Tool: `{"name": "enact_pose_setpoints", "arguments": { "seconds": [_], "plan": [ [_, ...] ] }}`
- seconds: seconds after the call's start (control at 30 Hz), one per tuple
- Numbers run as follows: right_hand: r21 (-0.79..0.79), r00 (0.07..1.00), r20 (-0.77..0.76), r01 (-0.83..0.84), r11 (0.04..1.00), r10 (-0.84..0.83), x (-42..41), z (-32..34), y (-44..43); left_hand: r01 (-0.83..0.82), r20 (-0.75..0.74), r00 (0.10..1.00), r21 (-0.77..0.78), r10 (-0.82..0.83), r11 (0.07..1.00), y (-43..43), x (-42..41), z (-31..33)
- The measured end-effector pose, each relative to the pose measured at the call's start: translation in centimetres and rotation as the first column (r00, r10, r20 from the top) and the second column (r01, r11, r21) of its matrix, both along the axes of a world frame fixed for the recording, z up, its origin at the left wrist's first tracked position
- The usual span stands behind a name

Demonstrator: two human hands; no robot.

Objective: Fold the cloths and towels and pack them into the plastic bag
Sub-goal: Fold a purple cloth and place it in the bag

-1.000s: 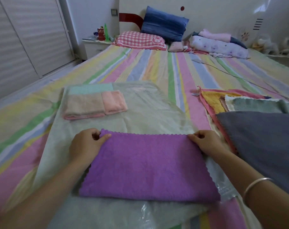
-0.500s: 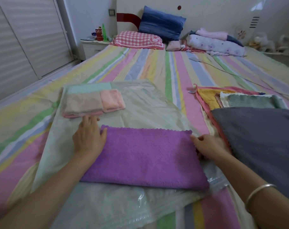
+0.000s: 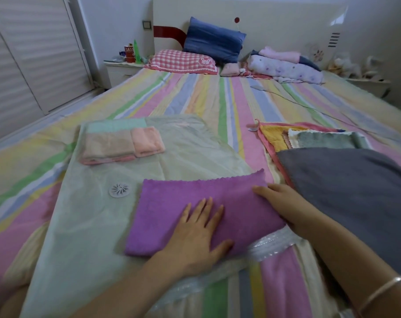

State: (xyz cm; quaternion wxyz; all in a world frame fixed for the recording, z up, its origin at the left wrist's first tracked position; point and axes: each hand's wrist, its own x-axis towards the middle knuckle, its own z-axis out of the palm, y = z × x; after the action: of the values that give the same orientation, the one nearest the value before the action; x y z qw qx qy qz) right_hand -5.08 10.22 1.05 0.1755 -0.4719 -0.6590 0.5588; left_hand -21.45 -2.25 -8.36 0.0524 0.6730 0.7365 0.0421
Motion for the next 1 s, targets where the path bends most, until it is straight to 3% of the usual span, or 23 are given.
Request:
{"name": "enact_pose_setpoints", "arguments": {
  "seconds": [0.03,0.1,0.17,0.2,0.23,0.3,0.33,0.37,0.5,0.6,0.73,0.9,1.0],
  "plan": [
    [0.016,1.0,-0.021,-0.021,1.0,0.022,-0.3,1.1,-0.3,0.015,0.071,0.997,0.014,-0.016,1.0,0.3,1.1,0.2],
    [0.037,0.995,-0.04,-0.093,0.995,0.095,-1.3,3.2,-1.2,0.064,0.379,0.919,0.138,-0.112,0.988,0.8,2.8,0.9],
    [0.061,0.986,-0.012,-0.164,0.985,0.165,-2.8,4.5,-2.5,-0.112,0.677,0.723,0.309,-0.135,0.944,0.5,3.1,2.2],
    [0.082,0.979,0.017,-0.203,0.976,0.202,-3.7,4.7,-3.2,-0.27,0.777,0.626,0.294,-0.065,0.917,0.3,2.6,3.0],
    [0.104,0.97,0.044,-0.242,0.965,0.239,-4.8,4.6,-3.8,-0.409,0.871,0.492,0.211,0.019,0.888,0.1,1.7,3.7],
    [0.141,0.949,0.099,-0.311,0.94,0.3,-6.9,3.5,-5.3,-0.564,0.989,0.058,-0.08,0.136,0.822,-0.5,-0.5,5.2],
    [0.148,0.938,0.13,-0.338,0.93,0.32,-7.9,2.6,-6.0,-0.581,0.977,-0.096,-0.208,0.188,0.787,-1.0,-2.0,5.6],
    [0.136,0.926,0.161,-0.364,0.921,0.342,-8.8,1.7,-6.6,-0.573,0.956,-0.151,-0.293,0.253,0.766,-1.6,-3.4,6.0],
    [0.101,0.914,0.178,-0.385,0.917,0.365,-10.5,-1.7,-8.4,-0.479,0.903,-0.086,-0.407,0.42,0.777,-3.4,-7.1,5.4],
    [0.407,0.951,0.194,-0.301,0.862,0.24,-9.5,-3.5,-7.9,-0.474,0.904,0.11,-0.318,0.414,0.821,-3.2,-7.4,4.6],
    [0.727,0.972,0.225,-0.214,0.653,0.068,-7.3,-5.1,-6.6,-0.519,0.926,0.283,-0.07,0.249,0.852,-2.6,-7.1,3.8],
    [0.795,0.971,0.237,-0.211,0.568,0.03,-6.7,-5.8,-6.0,-0.54,0.897,0.395,0.051,0.2,0.84,-1.7,-7.7,4.0],
    [0.704,0.895,0.433,-0.408,0.582,0.105,-7.4,-6.4,-6.5,-0.56,0.813,0.484,0.004,0.323,0.829,-1.7,-8.4,3.2]
  ]
}}
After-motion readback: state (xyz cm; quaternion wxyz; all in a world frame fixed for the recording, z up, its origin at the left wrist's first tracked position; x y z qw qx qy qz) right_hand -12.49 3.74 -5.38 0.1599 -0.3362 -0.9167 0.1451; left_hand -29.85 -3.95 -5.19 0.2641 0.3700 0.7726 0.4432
